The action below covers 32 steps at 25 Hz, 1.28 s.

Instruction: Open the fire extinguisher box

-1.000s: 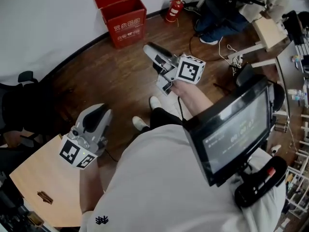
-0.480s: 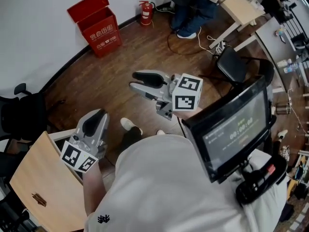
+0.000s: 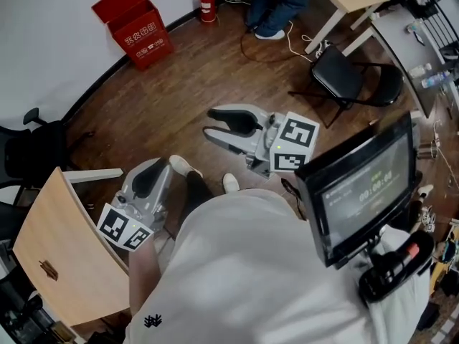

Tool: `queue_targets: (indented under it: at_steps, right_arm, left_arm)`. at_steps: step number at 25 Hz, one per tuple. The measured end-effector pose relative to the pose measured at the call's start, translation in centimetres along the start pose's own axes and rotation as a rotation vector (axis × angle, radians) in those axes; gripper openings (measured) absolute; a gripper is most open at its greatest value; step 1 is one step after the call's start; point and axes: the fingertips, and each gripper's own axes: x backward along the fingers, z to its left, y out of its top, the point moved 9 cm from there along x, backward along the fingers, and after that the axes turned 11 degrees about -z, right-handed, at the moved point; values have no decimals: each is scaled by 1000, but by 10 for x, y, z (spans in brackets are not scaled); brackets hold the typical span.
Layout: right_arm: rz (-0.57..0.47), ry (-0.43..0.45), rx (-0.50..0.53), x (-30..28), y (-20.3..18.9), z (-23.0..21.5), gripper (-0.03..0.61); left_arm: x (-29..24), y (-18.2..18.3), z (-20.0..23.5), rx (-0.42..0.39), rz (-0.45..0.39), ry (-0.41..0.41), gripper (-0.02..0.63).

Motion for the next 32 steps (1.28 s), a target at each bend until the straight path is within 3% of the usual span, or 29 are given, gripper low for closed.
queue_targets:
  at_steps: [13,26,32]
  right_arm:
    - [-17,12,105,26,22,25,135]
    - [-8,-8,114,19,20,27,135]
    - [31,-10,117,-28,9,4,135]
  left_arm:
    - [-17,3,-31,-21,2,-50,46]
    - [-6,5,-26,-4,1,-28,46]
    - [4,8,26,15,-19,-18,46]
